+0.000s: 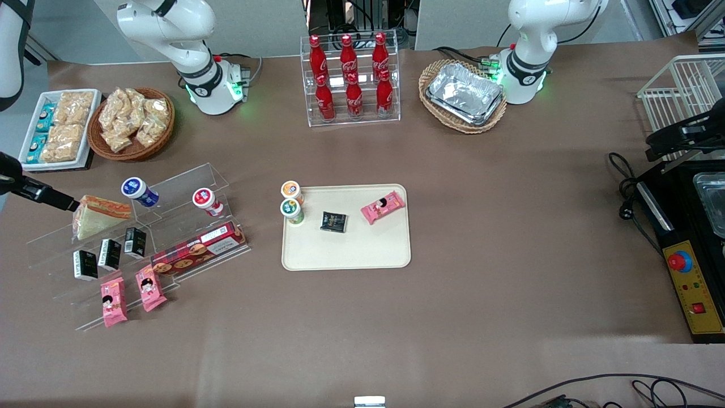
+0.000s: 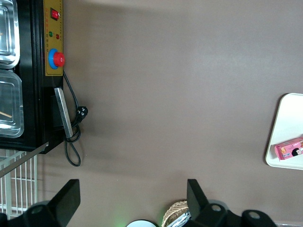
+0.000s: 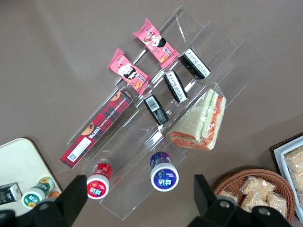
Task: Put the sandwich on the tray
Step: 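Move the right gripper toward the wrapped sandwich on the acrylic rack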
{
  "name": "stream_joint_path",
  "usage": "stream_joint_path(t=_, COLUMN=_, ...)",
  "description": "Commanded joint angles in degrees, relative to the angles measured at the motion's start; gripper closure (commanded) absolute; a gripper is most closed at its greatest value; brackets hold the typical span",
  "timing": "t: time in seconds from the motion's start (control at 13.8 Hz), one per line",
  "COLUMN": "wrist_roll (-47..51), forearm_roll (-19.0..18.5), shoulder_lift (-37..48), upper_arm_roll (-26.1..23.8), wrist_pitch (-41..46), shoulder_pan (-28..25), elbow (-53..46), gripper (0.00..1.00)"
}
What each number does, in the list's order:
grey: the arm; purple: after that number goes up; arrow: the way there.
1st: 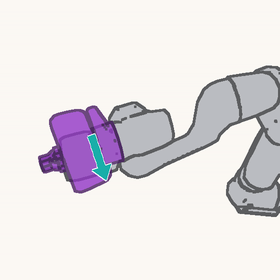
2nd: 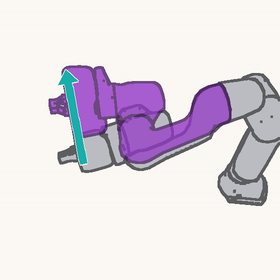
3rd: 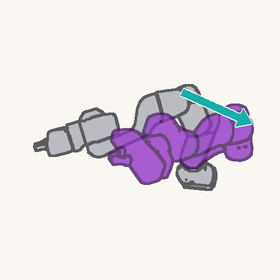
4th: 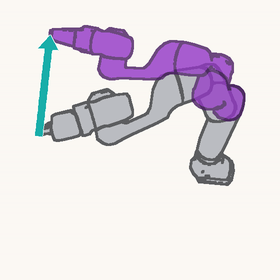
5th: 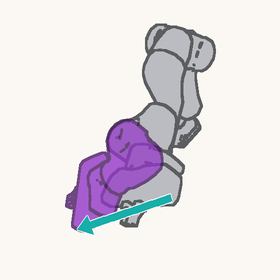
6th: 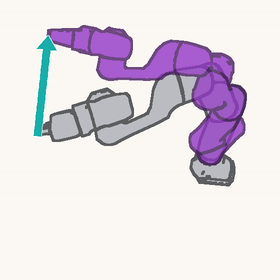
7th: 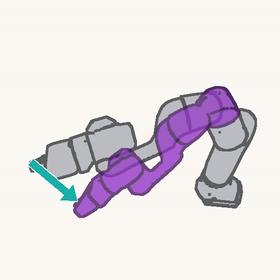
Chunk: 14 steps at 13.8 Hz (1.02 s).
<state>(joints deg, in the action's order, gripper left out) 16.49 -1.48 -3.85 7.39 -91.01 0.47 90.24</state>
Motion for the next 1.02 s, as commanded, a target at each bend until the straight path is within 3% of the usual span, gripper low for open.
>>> stream_joint_path(t=0.0, wrist_roll=0.38, forearm_roll=-0.9, shoulder_lift=0.51, upper_arm_roll=0.0, wrist_pitch=0.48, shoulder_pan=0.14, elbow=-0.15, gripper=0.0)
stream_joint_path(t=0.51, wrist_roll=1.0, forearm_roll=-0.9, shoulder_lift=0.33, upper_arm_roll=0.17, wrist_pitch=-0.66, shoulder_pan=0.32, elbow=-0.42, gripper=0.0)
stream_joint_path(t=0.65, wrist_roll=12.08, forearm_roll=-1.16, shoulder_lift=0.42, upper_arm_roll=0.61, wrist_pitch=-0.75, shoulder_pan=0.41, elbow=-0.42, gripper=0.0)
stream_joint_path(t=0.8, wrist_roll=23.64, forearm_roll=-4.3, shoulder_lift=0.42, upper_arm_roll=0.52, wrist_pitch=-1.27, shoulder_pan=-0.2, elbow=-0.42, gripper=0.0)
stream_joint_path(t=0.94, wrist_roll=24.73, forearm_roll=-4.94, shoulder_lift=0.25, upper_arm_roll=0.61, wrist_pitch=-1.19, shoulder_pan=0.14, elbow=-0.51, gripper=0.0)
